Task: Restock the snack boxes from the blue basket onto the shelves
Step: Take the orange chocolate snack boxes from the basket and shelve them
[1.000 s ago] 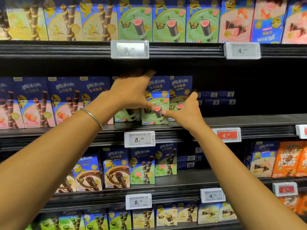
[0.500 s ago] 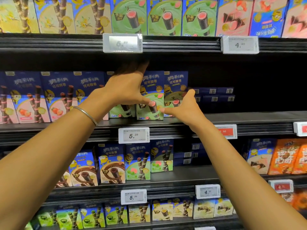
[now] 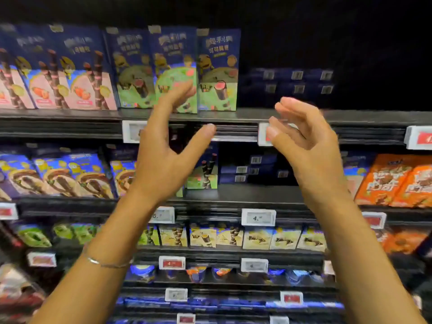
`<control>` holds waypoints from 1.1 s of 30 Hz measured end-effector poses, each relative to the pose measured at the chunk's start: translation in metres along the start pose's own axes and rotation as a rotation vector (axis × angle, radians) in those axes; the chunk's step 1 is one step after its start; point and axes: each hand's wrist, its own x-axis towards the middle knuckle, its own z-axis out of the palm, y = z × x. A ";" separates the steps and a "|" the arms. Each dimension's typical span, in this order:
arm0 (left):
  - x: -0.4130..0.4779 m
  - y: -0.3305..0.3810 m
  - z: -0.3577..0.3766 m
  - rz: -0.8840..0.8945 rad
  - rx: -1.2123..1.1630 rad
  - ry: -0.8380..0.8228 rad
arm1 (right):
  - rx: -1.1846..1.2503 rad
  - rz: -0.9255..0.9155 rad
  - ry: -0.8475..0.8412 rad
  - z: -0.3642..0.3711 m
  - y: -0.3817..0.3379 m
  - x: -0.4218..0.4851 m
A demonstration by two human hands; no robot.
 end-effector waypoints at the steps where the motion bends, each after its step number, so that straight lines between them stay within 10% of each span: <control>1: -0.024 0.002 0.011 -0.043 -0.059 0.025 | 0.038 0.011 -0.003 -0.014 0.009 -0.017; 18: -0.446 -0.056 0.192 -1.713 -0.456 -0.114 | 0.044 1.299 0.122 -0.141 0.257 -0.357; 33: -0.705 -0.179 0.365 -1.958 -0.601 0.057 | -0.354 1.476 -0.031 -0.225 0.572 -0.565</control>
